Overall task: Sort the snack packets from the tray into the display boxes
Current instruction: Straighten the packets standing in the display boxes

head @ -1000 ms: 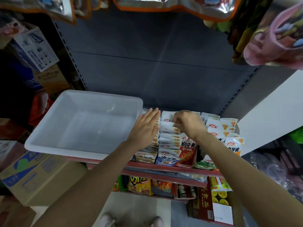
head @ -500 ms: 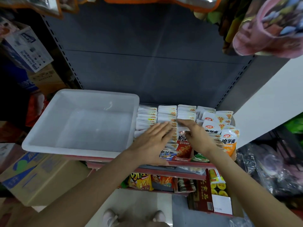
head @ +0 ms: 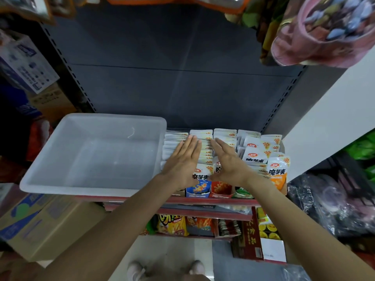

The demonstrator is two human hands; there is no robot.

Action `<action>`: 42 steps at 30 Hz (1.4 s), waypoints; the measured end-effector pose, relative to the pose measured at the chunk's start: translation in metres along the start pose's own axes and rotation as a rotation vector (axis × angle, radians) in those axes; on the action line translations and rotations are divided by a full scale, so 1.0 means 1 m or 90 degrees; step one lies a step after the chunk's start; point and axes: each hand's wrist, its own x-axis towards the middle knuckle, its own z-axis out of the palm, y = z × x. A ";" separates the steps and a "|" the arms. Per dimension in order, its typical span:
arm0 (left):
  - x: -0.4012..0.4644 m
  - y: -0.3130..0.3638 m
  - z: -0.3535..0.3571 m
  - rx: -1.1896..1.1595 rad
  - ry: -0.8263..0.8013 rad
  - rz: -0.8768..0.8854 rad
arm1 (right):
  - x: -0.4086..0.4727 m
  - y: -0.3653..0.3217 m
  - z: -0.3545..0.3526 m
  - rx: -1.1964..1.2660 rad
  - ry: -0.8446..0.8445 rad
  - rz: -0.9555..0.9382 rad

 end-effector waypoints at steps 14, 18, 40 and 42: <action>-0.007 0.008 0.003 0.077 0.043 -0.019 | 0.061 -0.002 -0.048 -0.092 0.035 0.022; -0.010 0.012 0.008 0.113 0.056 -0.027 | 0.076 -0.006 -0.035 -0.156 0.058 0.010; -0.006 0.005 0.004 -0.035 0.064 -0.039 | 0.025 -0.010 -0.023 -0.012 0.164 -0.015; -0.007 0.004 0.005 -0.021 0.056 -0.036 | 0.014 -0.013 -0.009 -0.077 0.088 -0.036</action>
